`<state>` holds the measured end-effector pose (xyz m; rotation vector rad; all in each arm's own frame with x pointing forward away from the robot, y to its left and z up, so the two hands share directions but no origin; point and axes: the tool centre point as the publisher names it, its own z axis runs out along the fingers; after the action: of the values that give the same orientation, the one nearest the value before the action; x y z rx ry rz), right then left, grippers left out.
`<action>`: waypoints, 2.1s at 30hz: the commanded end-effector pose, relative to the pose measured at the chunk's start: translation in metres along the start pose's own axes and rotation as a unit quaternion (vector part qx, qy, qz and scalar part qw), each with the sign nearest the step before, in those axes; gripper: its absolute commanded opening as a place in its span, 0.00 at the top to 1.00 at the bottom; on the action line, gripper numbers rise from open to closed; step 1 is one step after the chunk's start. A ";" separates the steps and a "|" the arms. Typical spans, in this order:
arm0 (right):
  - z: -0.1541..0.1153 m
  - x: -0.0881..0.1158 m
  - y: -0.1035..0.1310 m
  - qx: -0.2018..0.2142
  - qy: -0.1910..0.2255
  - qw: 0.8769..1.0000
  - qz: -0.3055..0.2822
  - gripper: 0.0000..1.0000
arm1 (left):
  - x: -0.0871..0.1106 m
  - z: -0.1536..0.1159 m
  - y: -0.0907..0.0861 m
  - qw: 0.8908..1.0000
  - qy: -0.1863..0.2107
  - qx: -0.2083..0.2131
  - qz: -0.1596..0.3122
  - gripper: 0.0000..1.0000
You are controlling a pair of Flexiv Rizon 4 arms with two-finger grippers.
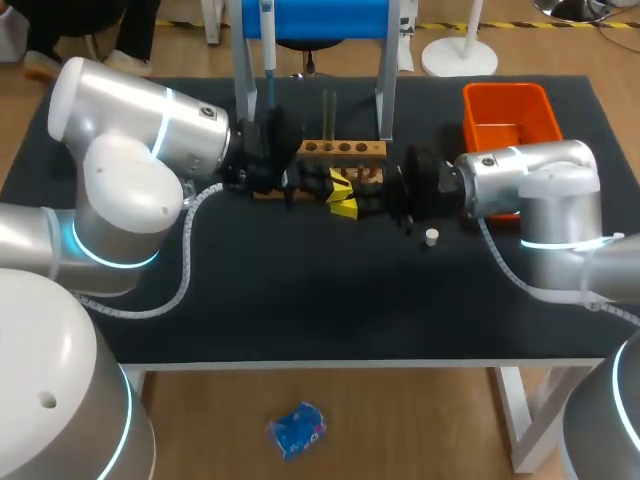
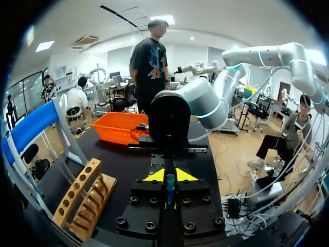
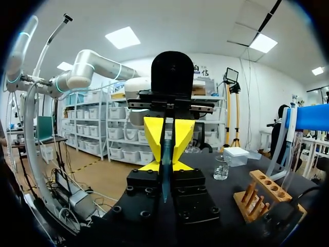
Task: Invert the test tube, pick up the pipette, mount the tip to pipette, aspirate from beaker and dispense into the tube, eject the tip, return the pipette, and cap with the stopper.
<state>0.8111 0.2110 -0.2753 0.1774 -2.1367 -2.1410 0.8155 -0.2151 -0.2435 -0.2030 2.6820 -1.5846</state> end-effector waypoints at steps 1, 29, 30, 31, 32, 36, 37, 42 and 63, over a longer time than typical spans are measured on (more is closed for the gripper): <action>0.000 0.001 -0.001 0.000 -0.001 1.000 0.000 1.00 | -0.002 -0.001 0.002 1.000 0.002 0.002 0.001 1.00; -0.021 0.020 -0.018 -0.008 -0.003 1.000 0.006 1.00 | -0.028 -0.040 -0.011 0.997 -0.071 0.036 0.008 0.00; -0.022 0.022 -0.019 -0.010 -0.004 1.000 0.007 1.00 | -0.028 -0.040 -0.011 0.997 -0.071 0.036 0.008 0.00; -0.024 0.023 -0.019 -0.010 -0.004 1.000 0.007 1.00 | -0.028 -0.040 -0.011 0.997 -0.071 0.036 0.008 0.00; -0.025 0.024 -0.020 -0.010 -0.005 1.000 0.007 1.00 | -0.028 -0.040 -0.011 0.997 -0.071 0.036 0.008 0.00; -0.034 0.030 -0.020 -0.009 -0.007 1.000 0.007 1.00 | -0.028 -0.040 -0.011 0.997 -0.071 0.036 0.008 0.00; -0.037 0.032 -0.020 -0.009 -0.008 1.000 0.006 1.00 | -0.028 -0.040 -0.011 0.997 -0.071 0.036 0.008 0.00; -0.052 0.039 -0.019 -0.006 -0.017 1.000 0.004 1.00 | -0.028 -0.040 -0.011 0.997 -0.071 0.036 0.008 0.00; -0.073 0.050 -0.016 0.010 -0.033 0.999 0.004 1.00 | -0.028 -0.040 -0.011 0.997 -0.071 0.036 0.008 0.00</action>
<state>0.7747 0.1316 -0.2920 0.1039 -2.1857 -2.1517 0.8404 -0.1828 -0.2147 -0.2828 2.5146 -1.5898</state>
